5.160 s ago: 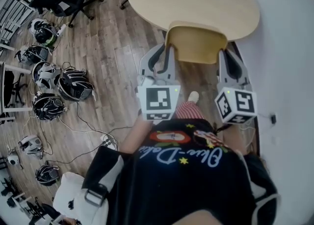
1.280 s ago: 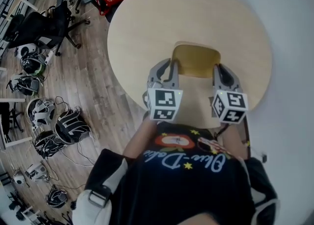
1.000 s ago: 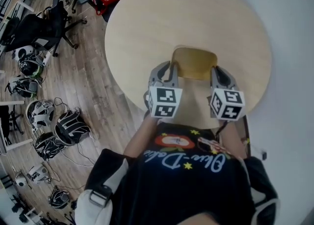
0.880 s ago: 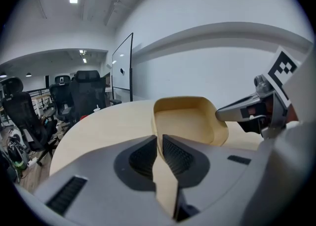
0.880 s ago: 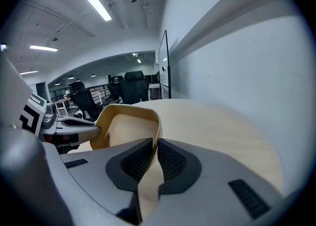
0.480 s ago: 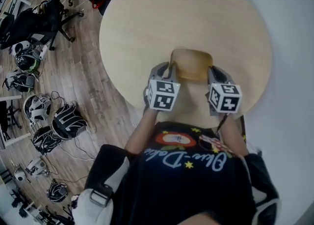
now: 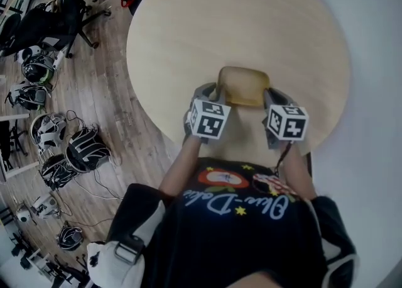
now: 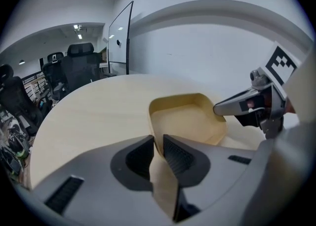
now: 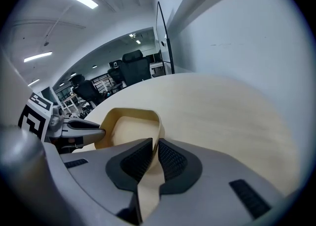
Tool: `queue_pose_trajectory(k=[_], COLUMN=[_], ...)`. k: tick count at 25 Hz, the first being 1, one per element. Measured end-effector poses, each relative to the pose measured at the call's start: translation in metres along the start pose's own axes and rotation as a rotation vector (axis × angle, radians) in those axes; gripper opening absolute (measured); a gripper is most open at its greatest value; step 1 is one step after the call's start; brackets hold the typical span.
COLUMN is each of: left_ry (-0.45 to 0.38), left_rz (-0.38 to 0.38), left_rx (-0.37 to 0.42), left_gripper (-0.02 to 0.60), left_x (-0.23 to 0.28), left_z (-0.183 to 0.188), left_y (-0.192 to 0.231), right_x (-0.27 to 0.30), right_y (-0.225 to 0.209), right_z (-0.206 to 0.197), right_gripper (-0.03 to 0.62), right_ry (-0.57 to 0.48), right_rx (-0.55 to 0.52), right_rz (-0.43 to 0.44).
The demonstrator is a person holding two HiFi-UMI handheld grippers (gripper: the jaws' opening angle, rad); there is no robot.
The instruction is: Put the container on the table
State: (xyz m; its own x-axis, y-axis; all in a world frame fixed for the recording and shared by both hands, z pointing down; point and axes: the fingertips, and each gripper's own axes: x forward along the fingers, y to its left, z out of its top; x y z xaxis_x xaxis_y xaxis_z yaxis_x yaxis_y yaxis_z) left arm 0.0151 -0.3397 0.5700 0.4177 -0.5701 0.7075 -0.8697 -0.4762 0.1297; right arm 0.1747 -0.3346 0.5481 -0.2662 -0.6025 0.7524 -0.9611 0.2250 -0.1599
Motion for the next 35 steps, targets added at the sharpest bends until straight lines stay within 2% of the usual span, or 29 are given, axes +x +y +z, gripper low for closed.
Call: queue_pose_trajectory(k=[6,22,28,35], left_ry=[-0.011,0.04,0.029,-0.008], left_rz=[0.006,0.021,0.048,0.052], left_rx=[0.003,-0.021,-0.028,-0.046], left_gripper=[0.043,0.055,0.087,0.091], left_x=[0.008,0.021,0.021,0.007], left_z=[0.005,0.009,0.009,0.016], left_y=[0.0,0.007,0.011,0.012], right_x=[0.009,0.021,0.022,0.014], right_y=[-0.006,-0.011,-0.012,-0.013], right_z=[-0.006,-0.003,-0.006,-0.001], right_gripper=[0.032,0.038,0.038,0.051], right_ry=[0.021,0.014,0.015,-0.014], right_rx=[0.011,0.024,0.018,0.014], right_rz=[0.023,0.042,0.02,0.009])
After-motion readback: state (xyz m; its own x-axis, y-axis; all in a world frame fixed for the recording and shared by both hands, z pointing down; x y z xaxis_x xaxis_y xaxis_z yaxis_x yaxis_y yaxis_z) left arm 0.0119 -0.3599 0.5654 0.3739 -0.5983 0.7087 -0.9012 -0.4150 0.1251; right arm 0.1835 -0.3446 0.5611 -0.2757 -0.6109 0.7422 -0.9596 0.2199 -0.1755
